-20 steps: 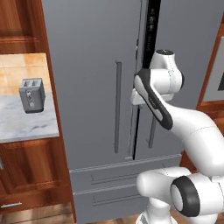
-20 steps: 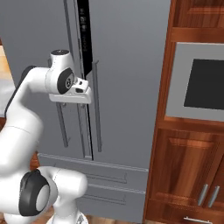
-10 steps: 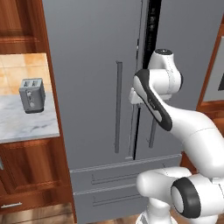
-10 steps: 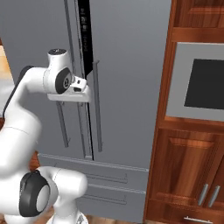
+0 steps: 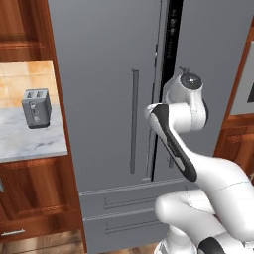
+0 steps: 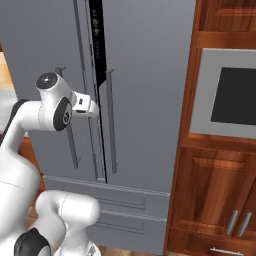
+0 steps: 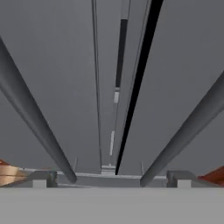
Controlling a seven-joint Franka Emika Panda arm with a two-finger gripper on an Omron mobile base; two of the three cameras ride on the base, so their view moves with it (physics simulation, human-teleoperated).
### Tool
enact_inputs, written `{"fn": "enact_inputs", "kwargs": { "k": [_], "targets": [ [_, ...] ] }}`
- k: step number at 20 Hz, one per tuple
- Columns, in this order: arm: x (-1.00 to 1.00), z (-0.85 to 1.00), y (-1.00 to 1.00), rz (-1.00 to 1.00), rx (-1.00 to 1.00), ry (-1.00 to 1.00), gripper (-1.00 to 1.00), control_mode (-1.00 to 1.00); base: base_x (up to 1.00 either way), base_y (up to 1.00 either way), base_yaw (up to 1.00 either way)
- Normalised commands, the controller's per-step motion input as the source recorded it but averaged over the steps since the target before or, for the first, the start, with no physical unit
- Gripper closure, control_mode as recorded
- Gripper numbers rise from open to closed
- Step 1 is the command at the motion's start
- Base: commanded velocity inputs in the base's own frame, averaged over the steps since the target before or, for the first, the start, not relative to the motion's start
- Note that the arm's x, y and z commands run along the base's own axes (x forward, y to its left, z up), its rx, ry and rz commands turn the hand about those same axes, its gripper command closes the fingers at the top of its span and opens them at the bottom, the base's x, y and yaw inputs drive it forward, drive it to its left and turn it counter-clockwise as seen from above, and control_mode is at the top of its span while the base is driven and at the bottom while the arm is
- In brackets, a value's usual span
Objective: Gather the potato and garlic from the fridge and place them on a tray on the dining counter. Then gather the steak and chicken drumstick from the fridge and place them on the other tray.
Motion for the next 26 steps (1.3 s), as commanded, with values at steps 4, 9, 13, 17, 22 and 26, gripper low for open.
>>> {"fn": "enact_inputs", "kwargs": {
  "k": [4,9,13,17,22,26],
  "targets": [
    [0.00,-0.14,-0.02,-0.01,0.00,-0.09,-1.00,-1.00,0.00,0.00,0.00],
    [-0.10,-0.01,-0.19,-0.06,0.00,-0.13,-1.00,-1.00,0.00,0.00,0.00],
    [-0.13,0.00,-0.50,0.01,0.00,-0.01,-1.00,-1.00,0.00,0.00,0.00],
    [0.00,0.00,-0.45,0.02,0.01,0.00,-1.00,-1.00,0.00,0.00,0.00],
    [0.28,-0.01,-0.28,0.02,0.05,0.01,-1.00,-1.00,0.00,0.00,0.00],
    [0.56,-0.02,-0.25,0.04,0.09,0.05,-1.00,-1.00,0.00,0.00,0.00]
  ]
}}
